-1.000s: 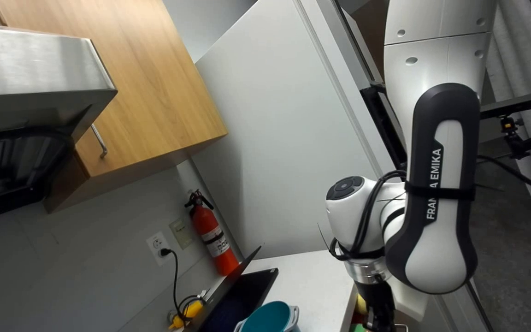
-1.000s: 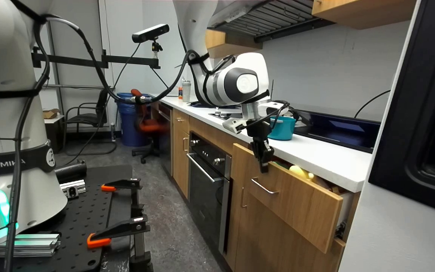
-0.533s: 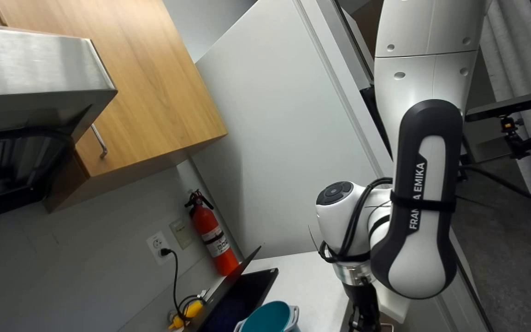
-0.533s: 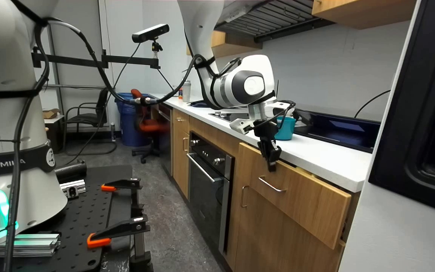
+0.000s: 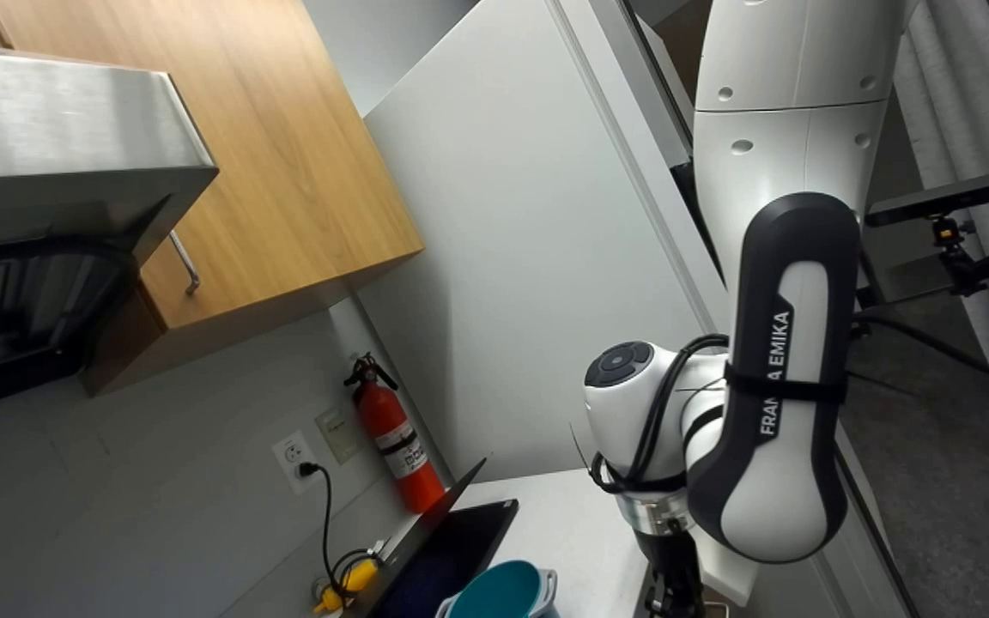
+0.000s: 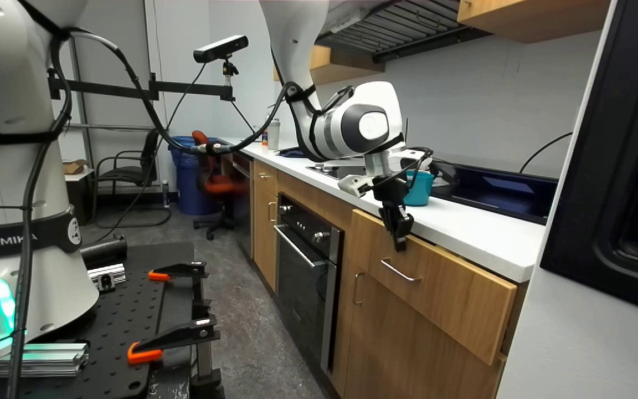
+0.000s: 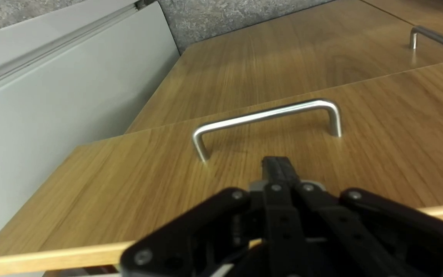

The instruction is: Close the open drawer

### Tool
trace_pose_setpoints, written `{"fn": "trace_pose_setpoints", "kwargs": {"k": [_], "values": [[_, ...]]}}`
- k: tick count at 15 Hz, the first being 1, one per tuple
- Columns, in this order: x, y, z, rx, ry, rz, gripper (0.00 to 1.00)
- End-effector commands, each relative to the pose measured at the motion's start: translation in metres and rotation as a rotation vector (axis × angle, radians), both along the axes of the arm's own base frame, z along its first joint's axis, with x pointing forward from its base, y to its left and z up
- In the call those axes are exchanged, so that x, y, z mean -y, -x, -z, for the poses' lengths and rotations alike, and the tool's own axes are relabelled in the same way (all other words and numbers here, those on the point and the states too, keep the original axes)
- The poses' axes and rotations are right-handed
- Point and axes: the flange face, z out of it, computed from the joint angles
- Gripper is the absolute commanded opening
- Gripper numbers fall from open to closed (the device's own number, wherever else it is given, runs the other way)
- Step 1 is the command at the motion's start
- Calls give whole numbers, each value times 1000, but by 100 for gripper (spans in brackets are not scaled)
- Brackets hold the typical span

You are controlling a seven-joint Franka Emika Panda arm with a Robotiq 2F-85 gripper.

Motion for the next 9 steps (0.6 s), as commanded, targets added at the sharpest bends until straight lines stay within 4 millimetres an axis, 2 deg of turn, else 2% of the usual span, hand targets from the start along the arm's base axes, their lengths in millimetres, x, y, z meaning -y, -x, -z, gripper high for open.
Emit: {"fn": "trace_pose_setpoints", "kwargs": {"k": [1,9], "values": [[-8,2,-9,3,1,2,0],[-27,28,-32,-92,4,-28,0]]}}
